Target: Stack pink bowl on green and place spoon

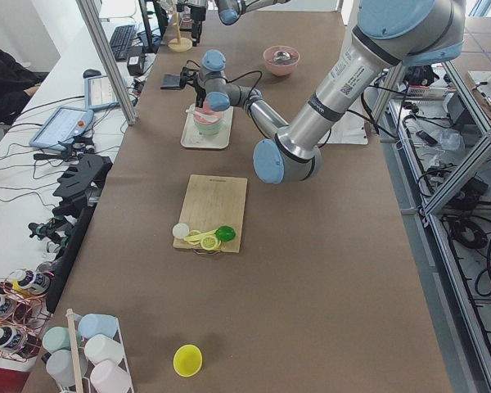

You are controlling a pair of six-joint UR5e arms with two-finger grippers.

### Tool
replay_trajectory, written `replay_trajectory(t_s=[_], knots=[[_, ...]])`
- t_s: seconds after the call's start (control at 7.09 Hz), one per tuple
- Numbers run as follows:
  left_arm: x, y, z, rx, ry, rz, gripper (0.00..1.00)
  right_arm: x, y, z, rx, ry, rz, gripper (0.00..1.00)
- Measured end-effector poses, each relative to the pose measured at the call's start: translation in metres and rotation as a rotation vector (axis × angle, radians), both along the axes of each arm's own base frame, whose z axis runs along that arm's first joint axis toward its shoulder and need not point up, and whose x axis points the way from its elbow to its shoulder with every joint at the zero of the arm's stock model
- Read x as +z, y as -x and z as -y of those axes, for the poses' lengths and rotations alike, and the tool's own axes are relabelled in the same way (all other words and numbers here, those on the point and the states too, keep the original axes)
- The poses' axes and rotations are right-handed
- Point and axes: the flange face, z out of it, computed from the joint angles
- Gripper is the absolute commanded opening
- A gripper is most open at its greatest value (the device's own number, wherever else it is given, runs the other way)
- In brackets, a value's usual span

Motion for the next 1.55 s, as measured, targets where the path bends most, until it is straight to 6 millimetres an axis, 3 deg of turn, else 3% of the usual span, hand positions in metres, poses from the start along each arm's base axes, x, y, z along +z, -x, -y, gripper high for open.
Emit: replay_trajectory(t_s=[0.28, 0.42, 0.56, 0.85, 1.13, 1.27, 1.55], knots=[[0.008, 0.002, -0.001, -0.002, -0.005, 0.01, 0.98, 0.009, -0.012, 0.001, 0.018, 0.008, -0.017, 1.0], [0.028, 0.014, -0.006, -0.009, -0.006, 0.02, 0.98, 0.022, -0.029, 0.008, 0.03, 0.0, -0.061, 1.0], [0.06, 0.041, -0.018, -0.036, -0.006, 0.037, 0.98, 0.043, -0.055, 0.016, 0.022, -0.036, -0.16, 1.0], [0.127, 0.124, -0.027, -0.102, -0.02, 0.131, 0.98, 0.085, -0.12, 0.027, -0.058, -0.077, -0.377, 1.0], [0.189, 0.249, -0.013, -0.031, -0.052, 0.378, 0.98, 0.118, -0.176, 0.022, -0.146, -0.061, -0.462, 1.0], [0.217, 0.308, -0.007, 0.019, -0.059, 0.477, 0.98, 0.137, -0.197, 0.015, -0.203, -0.035, -0.475, 1.0], [0.28, 0.386, -0.007, 0.046, 0.0, 0.556, 0.98, 0.192, -0.237, -0.018, -0.288, 0.009, -0.411, 1.0]])
